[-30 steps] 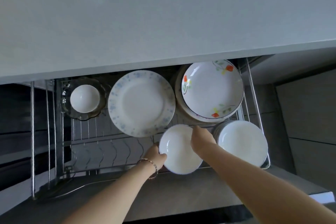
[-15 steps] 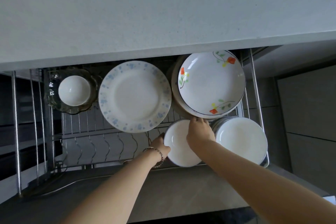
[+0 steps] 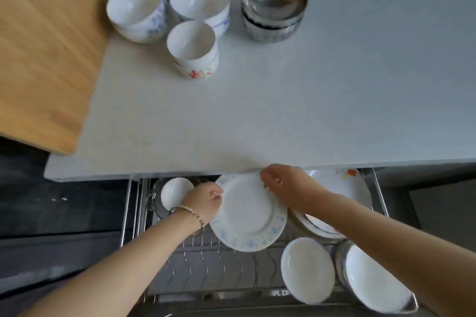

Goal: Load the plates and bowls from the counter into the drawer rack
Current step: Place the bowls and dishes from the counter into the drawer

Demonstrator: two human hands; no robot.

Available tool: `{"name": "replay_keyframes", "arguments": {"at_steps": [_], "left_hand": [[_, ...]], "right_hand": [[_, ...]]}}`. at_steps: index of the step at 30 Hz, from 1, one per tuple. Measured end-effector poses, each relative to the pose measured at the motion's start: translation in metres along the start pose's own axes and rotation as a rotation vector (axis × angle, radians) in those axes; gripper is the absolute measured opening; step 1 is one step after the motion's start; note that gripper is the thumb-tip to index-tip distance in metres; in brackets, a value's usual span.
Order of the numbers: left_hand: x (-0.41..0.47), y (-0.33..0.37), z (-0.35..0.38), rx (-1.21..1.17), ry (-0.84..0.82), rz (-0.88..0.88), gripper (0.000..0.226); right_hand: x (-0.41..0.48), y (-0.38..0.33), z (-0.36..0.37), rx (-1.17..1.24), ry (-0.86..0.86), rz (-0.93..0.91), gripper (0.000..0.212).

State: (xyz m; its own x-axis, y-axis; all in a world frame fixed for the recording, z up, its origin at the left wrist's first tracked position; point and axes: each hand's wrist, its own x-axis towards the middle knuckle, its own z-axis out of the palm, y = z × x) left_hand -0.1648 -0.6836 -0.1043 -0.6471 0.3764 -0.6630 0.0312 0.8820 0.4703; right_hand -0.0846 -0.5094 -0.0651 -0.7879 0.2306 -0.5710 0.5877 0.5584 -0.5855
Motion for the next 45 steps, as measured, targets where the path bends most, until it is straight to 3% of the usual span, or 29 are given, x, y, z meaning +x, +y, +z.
{"name": "replay_keyframes", "arguments": {"at_steps": [4,8,12,17,21,24,28,32,35,45], "left_hand": [[0.008,0.003,-0.103,-0.081,0.196,0.059,0.018],[0.021,-0.004,-0.169,-0.148,0.287,0.069,0.022],[0.035,-0.025,-0.194,-0.210,0.296,0.042,0.022],[0.042,-0.058,-0.186,-0.260,0.255,0.032,0.018],[0.038,-0.065,-0.174,-0.405,0.236,0.025,0.019],[0.023,-0.043,-0.165,-0.662,0.193,0.032,0.020],[-0.013,-0.007,-0.144,-0.859,-0.003,-0.018,0.056],[-0.057,0.005,-0.092,-0.711,-0.121,0.027,0.037],[-0.080,-0.005,-0.036,-0.583,-0.120,-0.001,0.040],[-0.061,-0.075,0.140,-0.418,-0.167,-0.406,0.046]], "right_hand": [[0.046,-0.091,-0.033,0.198,0.131,-0.012,0.021],[0.102,-0.165,-0.042,0.555,0.167,0.153,0.045],[0.155,-0.197,-0.034,0.956,0.168,0.274,0.051],[0.192,-0.199,-0.022,1.168,0.353,0.256,0.041],[0.166,-0.185,-0.017,1.031,0.352,0.263,0.023],[0.123,-0.160,-0.010,0.893,0.271,0.250,0.021],[0.048,-0.120,0.000,0.765,0.120,0.212,0.023],[-0.021,-0.072,0.008,0.521,0.008,0.174,0.028],[-0.054,-0.026,0.024,0.314,-0.073,0.165,0.042],[-0.055,0.091,0.145,0.163,-0.302,0.398,0.046]]}}
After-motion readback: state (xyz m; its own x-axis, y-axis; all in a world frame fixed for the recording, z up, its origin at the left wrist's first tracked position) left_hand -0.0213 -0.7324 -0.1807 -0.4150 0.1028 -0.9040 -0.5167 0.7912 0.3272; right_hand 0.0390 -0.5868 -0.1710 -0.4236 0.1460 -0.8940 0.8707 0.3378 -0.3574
